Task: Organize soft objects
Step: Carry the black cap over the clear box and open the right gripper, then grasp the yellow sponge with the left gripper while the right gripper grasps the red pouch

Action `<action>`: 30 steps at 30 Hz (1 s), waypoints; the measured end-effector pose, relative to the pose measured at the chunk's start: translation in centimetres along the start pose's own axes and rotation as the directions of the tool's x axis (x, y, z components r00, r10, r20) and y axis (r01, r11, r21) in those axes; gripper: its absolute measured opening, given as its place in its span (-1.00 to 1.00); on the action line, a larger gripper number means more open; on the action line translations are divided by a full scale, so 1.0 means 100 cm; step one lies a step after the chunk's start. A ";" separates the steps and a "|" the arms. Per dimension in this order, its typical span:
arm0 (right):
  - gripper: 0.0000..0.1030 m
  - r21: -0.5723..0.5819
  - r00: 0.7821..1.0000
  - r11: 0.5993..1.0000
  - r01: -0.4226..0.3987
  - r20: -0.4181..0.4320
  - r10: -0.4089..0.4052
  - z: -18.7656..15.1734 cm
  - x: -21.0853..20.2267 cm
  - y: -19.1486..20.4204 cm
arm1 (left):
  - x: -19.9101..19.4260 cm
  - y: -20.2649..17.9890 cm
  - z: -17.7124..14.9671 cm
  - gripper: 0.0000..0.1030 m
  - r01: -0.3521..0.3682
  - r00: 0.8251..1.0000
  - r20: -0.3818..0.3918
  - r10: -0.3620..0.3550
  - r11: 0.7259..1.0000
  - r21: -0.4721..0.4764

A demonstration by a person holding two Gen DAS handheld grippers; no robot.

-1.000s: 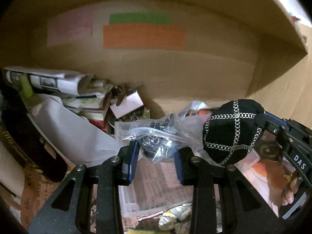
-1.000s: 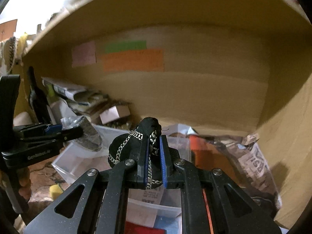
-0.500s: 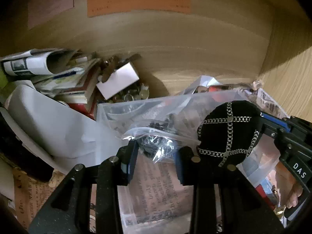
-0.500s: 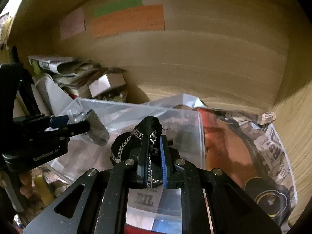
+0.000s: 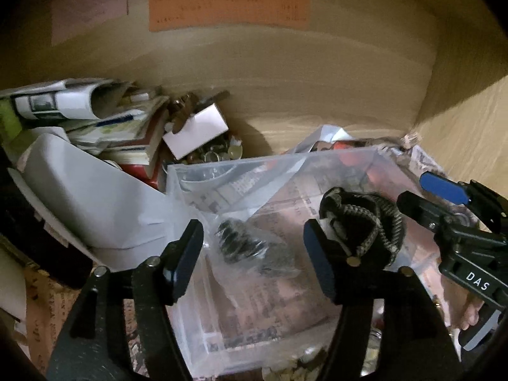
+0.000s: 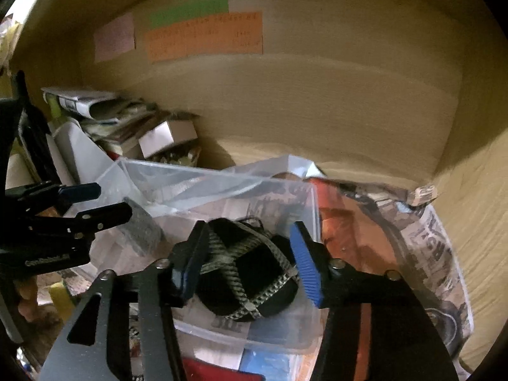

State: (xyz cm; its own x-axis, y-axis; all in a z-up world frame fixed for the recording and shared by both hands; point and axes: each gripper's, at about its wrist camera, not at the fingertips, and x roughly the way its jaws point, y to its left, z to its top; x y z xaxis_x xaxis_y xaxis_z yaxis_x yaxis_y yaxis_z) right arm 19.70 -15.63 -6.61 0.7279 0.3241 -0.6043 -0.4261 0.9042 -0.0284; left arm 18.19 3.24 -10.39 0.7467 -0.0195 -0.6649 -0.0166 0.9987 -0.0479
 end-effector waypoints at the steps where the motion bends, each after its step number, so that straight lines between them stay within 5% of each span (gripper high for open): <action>1: 0.04 -0.002 1.000 1.000 -0.004 0.011 0.004 0.001 -0.006 0.000 | -0.005 0.001 0.001 0.33 0.003 1.000 0.010 -0.003 1.000 -0.001; 4: 0.19 -0.005 0.999 1.000 -0.014 0.043 0.014 0.003 -0.019 0.002 | -0.025 0.003 0.001 0.45 0.013 0.999 0.053 -0.013 1.000 -0.002; 13: 0.24 -0.037 0.993 0.997 -0.068 0.095 0.071 -0.006 -0.060 0.013 | -0.075 0.008 -0.017 0.83 0.000 0.989 0.145 -0.002 1.000 0.014; 21: 0.38 -0.052 0.994 0.995 -0.080 0.071 0.084 -0.038 -0.078 0.019 | -0.081 0.012 -0.054 0.84 0.001 0.996 0.092 -0.003 1.000 0.022; 30: 0.38 0.024 0.996 0.997 -0.067 -0.058 0.068 -0.082 -0.069 0.003 | -0.067 0.016 -0.097 0.84 -0.011 1.000 0.001 0.011 1.000 0.010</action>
State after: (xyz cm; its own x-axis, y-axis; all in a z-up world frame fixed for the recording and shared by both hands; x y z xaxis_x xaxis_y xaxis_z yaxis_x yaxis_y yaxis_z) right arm 10.09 -19.87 -8.99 0.6649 0.3681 -0.6499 -0.4608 0.8870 0.0310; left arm 6.72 4.48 -13.19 0.7472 -0.0089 -0.6645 -0.0175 0.9993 -0.0331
